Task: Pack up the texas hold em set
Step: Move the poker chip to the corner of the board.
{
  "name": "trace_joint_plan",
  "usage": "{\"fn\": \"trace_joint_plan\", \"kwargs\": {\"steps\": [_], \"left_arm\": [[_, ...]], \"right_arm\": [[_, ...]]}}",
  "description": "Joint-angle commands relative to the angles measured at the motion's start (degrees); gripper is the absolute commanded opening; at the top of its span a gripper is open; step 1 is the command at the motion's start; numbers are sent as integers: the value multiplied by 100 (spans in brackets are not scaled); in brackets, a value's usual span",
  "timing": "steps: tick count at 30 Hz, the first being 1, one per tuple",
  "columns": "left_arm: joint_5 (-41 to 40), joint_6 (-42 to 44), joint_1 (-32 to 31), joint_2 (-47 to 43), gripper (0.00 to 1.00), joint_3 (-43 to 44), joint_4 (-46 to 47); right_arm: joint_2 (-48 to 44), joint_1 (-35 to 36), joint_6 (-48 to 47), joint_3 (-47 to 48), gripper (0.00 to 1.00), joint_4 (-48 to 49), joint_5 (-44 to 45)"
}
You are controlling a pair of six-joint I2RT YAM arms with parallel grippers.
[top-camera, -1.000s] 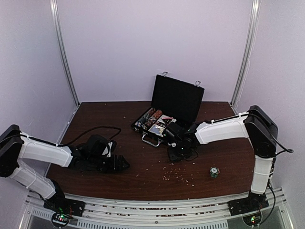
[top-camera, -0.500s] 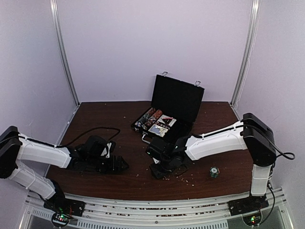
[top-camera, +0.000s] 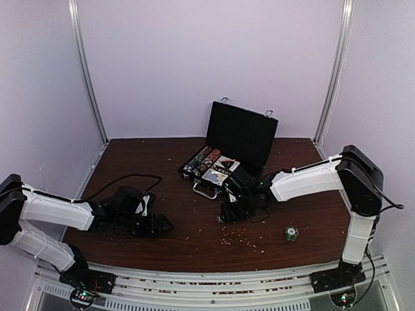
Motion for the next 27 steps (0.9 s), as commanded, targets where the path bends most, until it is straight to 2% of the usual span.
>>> {"fn": "trace_joint_plan", "kwargs": {"steps": [1, 8, 16, 27], "left_arm": [[52, -31, 32, -75, 81, -100, 86], [73, -29, 32, -110, 81, -144, 95], [97, -45, 31, -56, 80, -157, 171], [181, -28, 24, 118, 80, -98, 281]], "right_arm": [[207, -327, -100, -146, 44, 441, -334], [431, -634, -298, -182, 34, 901, -1080], [424, -625, 131, -721, 20, 1723, -2148], [289, -441, 492, -1153, 16, 1719, -2428]]}}
